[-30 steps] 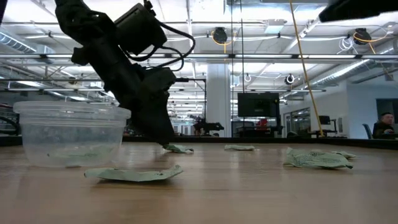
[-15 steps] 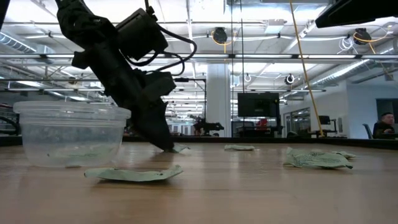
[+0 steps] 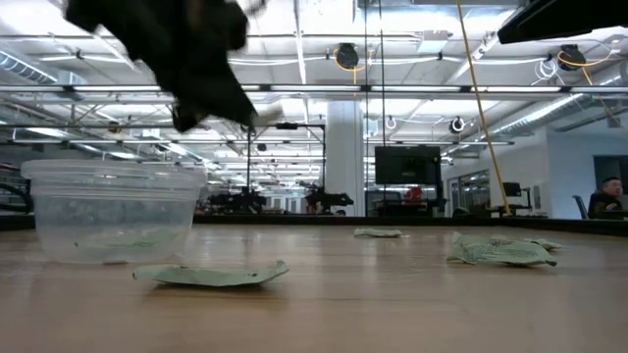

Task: Pick and place items into bin
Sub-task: Put the truvia packet into the top transparent bin

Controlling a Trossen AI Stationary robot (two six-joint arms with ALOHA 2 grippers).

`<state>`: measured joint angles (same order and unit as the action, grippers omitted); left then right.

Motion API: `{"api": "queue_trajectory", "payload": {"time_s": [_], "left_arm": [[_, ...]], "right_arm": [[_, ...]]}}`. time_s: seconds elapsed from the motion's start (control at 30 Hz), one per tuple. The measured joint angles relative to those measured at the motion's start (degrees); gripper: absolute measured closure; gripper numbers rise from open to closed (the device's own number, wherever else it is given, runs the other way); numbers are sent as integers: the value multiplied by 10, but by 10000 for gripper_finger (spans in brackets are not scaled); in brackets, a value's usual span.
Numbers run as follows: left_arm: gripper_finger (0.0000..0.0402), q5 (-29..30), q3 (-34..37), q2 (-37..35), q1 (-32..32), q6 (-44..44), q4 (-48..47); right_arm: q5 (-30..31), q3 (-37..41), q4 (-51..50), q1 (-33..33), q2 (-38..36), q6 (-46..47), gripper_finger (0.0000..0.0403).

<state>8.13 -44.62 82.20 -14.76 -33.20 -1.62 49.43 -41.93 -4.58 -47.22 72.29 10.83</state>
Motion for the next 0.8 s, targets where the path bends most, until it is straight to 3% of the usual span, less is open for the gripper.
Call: {"api": "queue_trajectory", "payload": {"time_s": [0.13,0.33,0.5,0.67,0.8], "left_arm": [[390,45,0,-49,-89,-16,-85],[394,145,0,-24,-203,-132,-165],[385,177,0,29,-219,-202,-172],[393,140,0,72,-211,-225,-174],[370,124,0,83,-209,-228,-163]], "right_arm": [[0,0,0,0,0,-2,293],[0,0,0,0,0,-1,293],[-2,0,0,0,0,0,293],[-2,0,1,0,0,-1,293],[-2,0,0,0,0,-12,293]]}}
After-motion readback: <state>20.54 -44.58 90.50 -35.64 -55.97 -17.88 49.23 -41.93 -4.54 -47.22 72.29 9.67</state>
